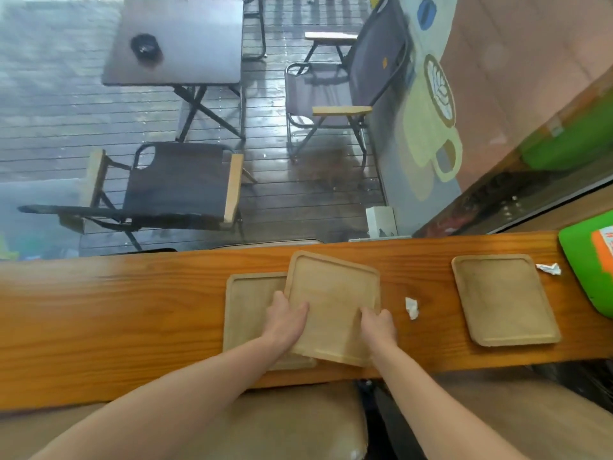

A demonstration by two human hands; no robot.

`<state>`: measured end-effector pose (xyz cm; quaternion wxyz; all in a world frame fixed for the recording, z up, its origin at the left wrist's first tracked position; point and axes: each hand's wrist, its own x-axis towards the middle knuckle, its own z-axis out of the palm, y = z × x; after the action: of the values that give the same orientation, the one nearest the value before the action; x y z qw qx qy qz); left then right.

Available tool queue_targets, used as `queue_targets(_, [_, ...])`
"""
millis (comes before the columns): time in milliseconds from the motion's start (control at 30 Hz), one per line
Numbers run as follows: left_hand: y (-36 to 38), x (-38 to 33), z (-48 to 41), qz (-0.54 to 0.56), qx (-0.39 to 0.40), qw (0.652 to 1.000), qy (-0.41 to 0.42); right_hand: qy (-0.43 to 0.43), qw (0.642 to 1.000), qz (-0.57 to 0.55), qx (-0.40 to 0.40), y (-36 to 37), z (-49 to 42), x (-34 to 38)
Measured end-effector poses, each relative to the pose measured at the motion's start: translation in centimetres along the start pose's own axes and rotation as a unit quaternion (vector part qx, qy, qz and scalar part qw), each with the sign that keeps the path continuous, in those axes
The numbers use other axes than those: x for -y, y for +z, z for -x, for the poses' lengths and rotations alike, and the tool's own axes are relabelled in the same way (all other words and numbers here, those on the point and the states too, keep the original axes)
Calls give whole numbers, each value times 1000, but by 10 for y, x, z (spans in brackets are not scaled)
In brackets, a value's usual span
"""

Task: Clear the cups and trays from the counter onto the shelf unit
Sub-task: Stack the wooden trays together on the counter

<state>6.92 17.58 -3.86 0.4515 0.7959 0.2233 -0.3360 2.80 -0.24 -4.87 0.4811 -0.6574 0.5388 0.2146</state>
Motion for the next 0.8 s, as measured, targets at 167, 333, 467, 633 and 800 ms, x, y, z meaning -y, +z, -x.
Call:
queue_targets(167, [-71, 36, 0, -15, -49, 999, -12, -12, 999, 8, 34, 73, 31, 7])
queue_targets(333, [-97, 57, -6, -15, -54, 998, -29, -11, 999, 34, 37, 102, 39, 6])
queue_targets(467, [-95, 69, -14, -11, -34, 998, -52, -26, 997, 64, 20, 107, 42, 4])
queue_targets(633, [-92, 80, -20, -14, -24, 997, -67, -59, 991, 122, 10, 106, 45, 3])
queue_targets(800, [-89, 86, -14, -84, -78, 992, -57, -92, 976, 196, 15, 109, 53, 7])
